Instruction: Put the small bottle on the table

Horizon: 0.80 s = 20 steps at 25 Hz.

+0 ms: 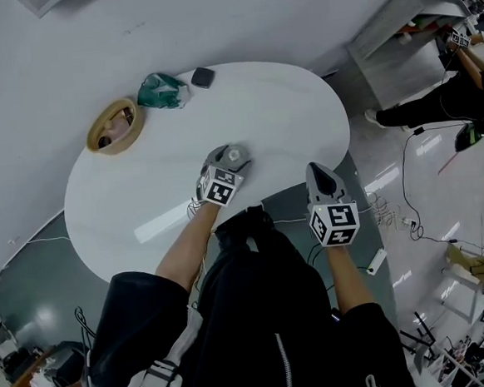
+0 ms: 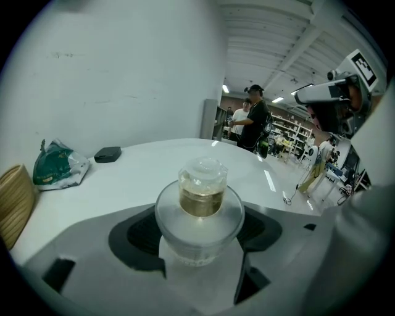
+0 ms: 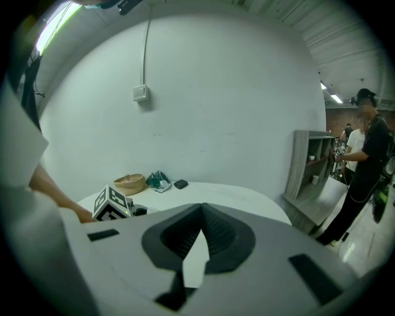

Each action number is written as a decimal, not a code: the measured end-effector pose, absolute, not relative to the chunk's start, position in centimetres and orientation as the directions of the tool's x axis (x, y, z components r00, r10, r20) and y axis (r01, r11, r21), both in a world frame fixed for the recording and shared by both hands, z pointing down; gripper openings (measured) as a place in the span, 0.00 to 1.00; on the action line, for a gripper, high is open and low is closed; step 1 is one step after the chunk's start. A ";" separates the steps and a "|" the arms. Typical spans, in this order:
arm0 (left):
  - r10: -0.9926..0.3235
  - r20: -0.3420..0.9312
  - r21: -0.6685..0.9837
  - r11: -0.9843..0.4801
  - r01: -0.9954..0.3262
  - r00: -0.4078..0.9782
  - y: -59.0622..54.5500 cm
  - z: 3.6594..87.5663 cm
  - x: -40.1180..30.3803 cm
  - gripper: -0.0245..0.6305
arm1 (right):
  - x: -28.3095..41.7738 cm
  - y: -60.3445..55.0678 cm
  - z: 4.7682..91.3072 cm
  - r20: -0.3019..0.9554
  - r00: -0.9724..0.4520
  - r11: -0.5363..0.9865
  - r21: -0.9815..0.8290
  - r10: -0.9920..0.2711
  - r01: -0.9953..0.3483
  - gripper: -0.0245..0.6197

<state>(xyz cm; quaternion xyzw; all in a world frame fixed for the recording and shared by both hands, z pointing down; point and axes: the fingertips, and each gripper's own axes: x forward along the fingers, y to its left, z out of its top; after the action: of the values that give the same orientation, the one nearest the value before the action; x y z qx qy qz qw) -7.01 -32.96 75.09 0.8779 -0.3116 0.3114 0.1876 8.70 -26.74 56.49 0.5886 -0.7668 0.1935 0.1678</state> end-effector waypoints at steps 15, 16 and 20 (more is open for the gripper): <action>-0.411 0.679 0.103 -0.767 -0.633 0.608 -31.1 74.7 -9.4 0.69 | 5.9 -28.5 55.8 0.462 -0.309 0.296 -0.104 -0.831 -0.950 0.04; -0.426 0.677 0.091 -0.760 -0.643 0.600 -30.8 74.4 -10.4 0.69 | 5.5 -28.9 55.7 0.459 -0.322 0.309 -0.106 -0.828 -0.945 0.04; -0.496 0.668 0.071 -0.699 -0.712 0.554 -29.9 73.1 -15.6 0.50 | 3.1 -30.6 55.6 0.444 -0.391 0.378 -0.121 -0.806 -0.918 0.04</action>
<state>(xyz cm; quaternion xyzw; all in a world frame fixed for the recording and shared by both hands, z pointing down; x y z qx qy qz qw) -15.62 -29.88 73.12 0.8651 -0.3490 0.3180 0.1692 3.07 -30.57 55.56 0.5289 -0.8149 0.1767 0.1579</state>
